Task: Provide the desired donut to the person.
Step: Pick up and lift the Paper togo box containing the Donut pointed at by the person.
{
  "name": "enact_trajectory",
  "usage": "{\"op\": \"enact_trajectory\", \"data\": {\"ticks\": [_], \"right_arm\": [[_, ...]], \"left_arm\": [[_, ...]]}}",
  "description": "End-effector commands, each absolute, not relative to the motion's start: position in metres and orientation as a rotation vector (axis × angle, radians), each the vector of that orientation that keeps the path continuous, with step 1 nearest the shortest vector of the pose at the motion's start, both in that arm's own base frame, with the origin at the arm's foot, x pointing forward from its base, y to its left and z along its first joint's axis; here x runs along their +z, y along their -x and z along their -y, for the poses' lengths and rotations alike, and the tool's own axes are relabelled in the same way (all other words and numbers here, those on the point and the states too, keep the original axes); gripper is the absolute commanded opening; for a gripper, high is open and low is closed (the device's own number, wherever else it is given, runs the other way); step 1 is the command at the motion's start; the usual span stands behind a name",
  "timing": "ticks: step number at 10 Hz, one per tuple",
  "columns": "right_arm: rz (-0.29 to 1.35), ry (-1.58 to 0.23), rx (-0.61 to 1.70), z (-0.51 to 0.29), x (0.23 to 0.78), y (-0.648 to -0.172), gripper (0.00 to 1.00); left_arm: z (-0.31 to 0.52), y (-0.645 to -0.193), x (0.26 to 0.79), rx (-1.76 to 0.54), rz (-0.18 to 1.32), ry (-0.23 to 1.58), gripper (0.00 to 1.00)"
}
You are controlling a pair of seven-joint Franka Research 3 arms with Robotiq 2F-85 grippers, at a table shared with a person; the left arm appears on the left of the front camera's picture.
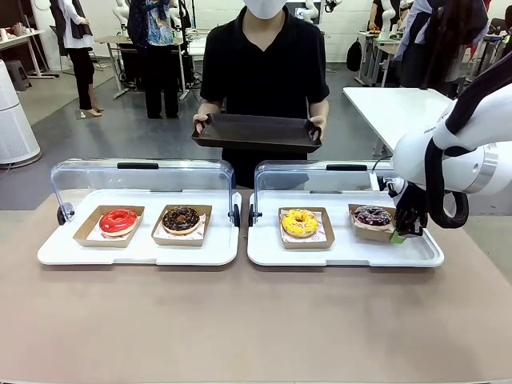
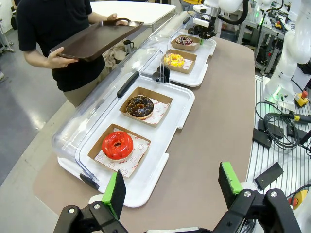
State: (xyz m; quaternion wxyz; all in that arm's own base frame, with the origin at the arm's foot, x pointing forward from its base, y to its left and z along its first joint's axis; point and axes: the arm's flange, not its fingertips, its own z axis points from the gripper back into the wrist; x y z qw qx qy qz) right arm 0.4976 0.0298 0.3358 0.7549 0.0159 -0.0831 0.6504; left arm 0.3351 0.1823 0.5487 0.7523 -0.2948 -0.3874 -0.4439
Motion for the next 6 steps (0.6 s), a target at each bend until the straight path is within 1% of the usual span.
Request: {"op": "enact_trajectory", "data": {"ticks": [1, 2, 4, 6], "right_arm": [[0.182, -0.035, 1.449, -0.031, 0.351, -0.481, 0.0], [0.169, -0.03, 1.457, -0.041, 0.369, -0.464, 0.0], [0.125, -0.03, 1.471, -0.061, 0.427, -0.412, 0.0], [0.102, -0.042, 1.466, -0.072, 0.475, -0.372, 0.0]], "left_arm": [[-0.183, -0.336, 0.55, -0.976, 0.874, 0.649, 1.0], [-0.183, -0.336, 0.55, -0.976, 0.874, 0.649, 1.0], [-0.183, -0.336, 0.55, -0.976, 0.874, 0.649, 1.0], [-0.183, -0.336, 0.55, -0.976, 0.874, 0.649, 1.0]]}}
